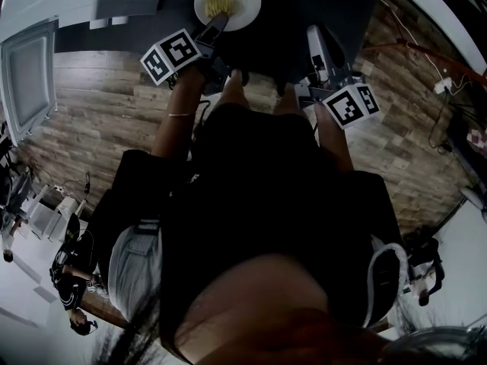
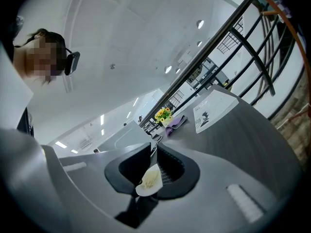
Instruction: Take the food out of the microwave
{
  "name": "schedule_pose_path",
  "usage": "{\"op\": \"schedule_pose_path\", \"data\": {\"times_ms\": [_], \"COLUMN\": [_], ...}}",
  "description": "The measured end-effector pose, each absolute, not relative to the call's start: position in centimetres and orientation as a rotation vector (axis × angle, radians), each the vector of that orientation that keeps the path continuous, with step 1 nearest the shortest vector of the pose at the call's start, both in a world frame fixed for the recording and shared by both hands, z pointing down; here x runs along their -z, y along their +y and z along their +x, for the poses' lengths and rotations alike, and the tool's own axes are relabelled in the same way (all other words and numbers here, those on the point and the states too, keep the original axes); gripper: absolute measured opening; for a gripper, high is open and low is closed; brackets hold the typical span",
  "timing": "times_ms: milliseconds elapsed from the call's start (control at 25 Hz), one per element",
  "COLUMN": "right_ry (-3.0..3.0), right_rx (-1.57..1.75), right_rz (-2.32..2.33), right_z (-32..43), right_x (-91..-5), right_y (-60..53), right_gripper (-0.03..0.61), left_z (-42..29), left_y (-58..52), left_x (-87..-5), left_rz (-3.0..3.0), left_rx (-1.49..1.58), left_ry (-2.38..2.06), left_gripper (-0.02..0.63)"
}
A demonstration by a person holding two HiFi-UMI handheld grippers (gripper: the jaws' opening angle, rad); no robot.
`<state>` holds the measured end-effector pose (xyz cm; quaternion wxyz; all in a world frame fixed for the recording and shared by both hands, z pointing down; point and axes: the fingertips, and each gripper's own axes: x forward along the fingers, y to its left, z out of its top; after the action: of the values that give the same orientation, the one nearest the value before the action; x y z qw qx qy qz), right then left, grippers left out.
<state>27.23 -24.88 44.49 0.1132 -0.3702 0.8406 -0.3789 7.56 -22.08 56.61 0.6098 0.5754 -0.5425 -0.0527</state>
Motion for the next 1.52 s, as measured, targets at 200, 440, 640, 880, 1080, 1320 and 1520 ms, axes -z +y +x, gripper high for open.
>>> {"op": "schedule_pose_path", "data": {"times_ms": [200, 440, 640, 880, 1080, 1320, 1520], "right_ry": [2.479, 2.489, 2.503, 2.535, 2.562, 2.571, 2.577], "right_rx": [1.101, 1.093, 1.084, 1.070, 1.038, 0.989, 0.963], "right_rz": [-1.067, -1.046, -1.017, -0.973, -0.931, -0.890, -0.865], "right_z": [27.1, 26.9, 26.3, 25.3, 24.6, 24.1, 23.8], "right_x": [-44.1, -43.6, -43.1, -42.2, -41.0, -39.4, -38.4], "right_y": [-24.7, -24.7, -24.8, -25.1, -25.3, -25.9, -26.1], "right_gripper": [0.014, 0.014, 0.014, 0.014, 0.014, 0.014, 0.014], "left_z": [7.7, 7.0, 7.0, 7.1, 8.2, 8.0, 7.9], "left_y": [-22.1, -21.9, -22.2, -22.3, -22.9, -23.9, -24.2], "left_x": [-56.3, -55.9, -54.6, -53.0, -50.6, -46.3, -43.2], "left_rz": [1.376, 1.457, 1.521, 1.539, 1.644, 1.823, 1.970], "left_rx": [0.069, -0.075, -0.056, 0.017, 0.059, 0.074, 0.020], "left_ry": [-1.249, -1.304, -1.329, -1.343, -1.348, -1.481, -1.596], "left_gripper": [0.306, 0.356, 0.356, 0.355, 0.343, 0.105, 0.037]}}
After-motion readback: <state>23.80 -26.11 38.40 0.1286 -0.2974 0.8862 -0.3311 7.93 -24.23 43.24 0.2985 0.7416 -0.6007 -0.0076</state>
